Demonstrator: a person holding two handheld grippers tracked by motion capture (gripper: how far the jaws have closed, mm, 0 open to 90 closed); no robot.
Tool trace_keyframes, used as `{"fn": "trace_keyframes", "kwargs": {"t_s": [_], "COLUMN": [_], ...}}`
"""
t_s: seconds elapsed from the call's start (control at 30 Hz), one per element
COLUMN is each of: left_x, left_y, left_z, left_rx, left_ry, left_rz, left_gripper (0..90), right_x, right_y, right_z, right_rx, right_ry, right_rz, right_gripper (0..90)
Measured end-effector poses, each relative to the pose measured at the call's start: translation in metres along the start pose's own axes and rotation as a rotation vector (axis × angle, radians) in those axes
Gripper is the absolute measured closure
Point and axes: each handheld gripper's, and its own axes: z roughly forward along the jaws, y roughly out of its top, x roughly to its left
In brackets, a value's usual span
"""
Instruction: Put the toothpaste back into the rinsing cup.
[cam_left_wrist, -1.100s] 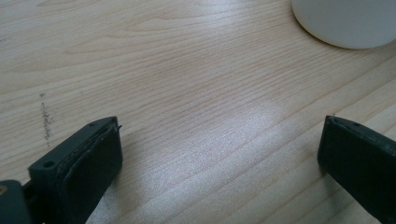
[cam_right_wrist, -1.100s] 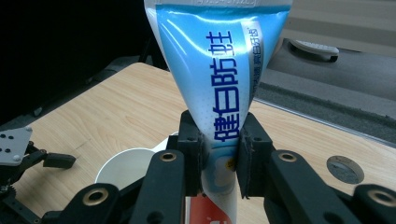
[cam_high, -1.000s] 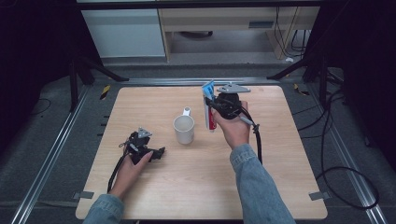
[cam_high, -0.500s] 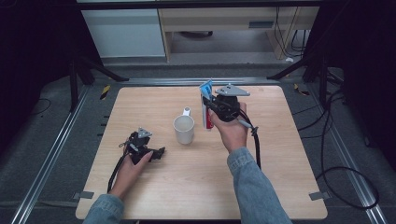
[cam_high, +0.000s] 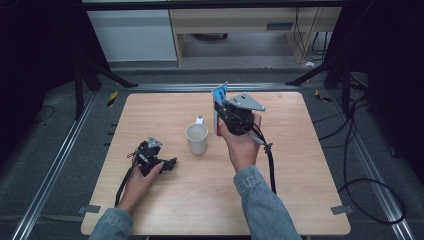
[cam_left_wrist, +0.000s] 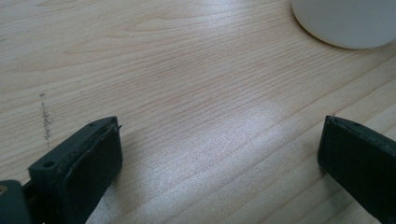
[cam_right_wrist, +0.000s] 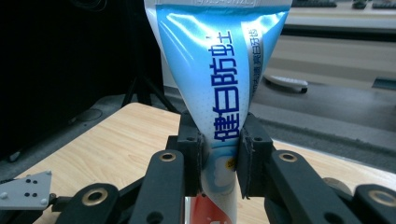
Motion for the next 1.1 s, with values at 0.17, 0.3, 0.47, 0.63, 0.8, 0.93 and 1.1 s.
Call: {"fn": "trace_keyframes", "kwargs": {"t_s": [0.17,0.3,0.47,0.63,0.8,0.93,1.1], "left_x": [0.0,0.0,0.0,0.0,0.0,0.0,0.0], "left_y": [0.0,0.0,0.0,0.0,0.0,0.0,0.0], "left_z": [0.0,0.0,0.0,0.0,0.0,0.0,0.0], "left_rx": [0.0,0.0,0.0,0.0,0.002,0.002,-0.003], "left_ry": [0.0,0.0,0.0,0.0,0.0,0.001,0.001], "left_rz": [-0.001,0.0,0.0,0.0,0.001,0.001,-0.004], "left_gripper": [0.0,0.0,0.0,0.0,0.0,0.0,0.0], "right_x": [0.007,0.012,0.016,0.018,0.021,0.025,0.031], "right_y": [0.003,0.006,0.011,0.015,0.02,0.023,0.024], "right_z": [-0.003,-0.003,-0.004,-0.004,-0.003,0.0,0.005], "right_rx": [-0.03,-0.045,-0.065,-0.07,-0.076,-0.087,-0.1], "right_ry": [-0.009,0.005,0.02,0.025,0.036,0.045,0.06], "right_rz": [-0.011,-0.012,-0.024,-0.028,-0.03,-0.032,-0.025], "right_gripper": [73.9,73.9,73.9,74.0,73.9,73.9,73.9]}}
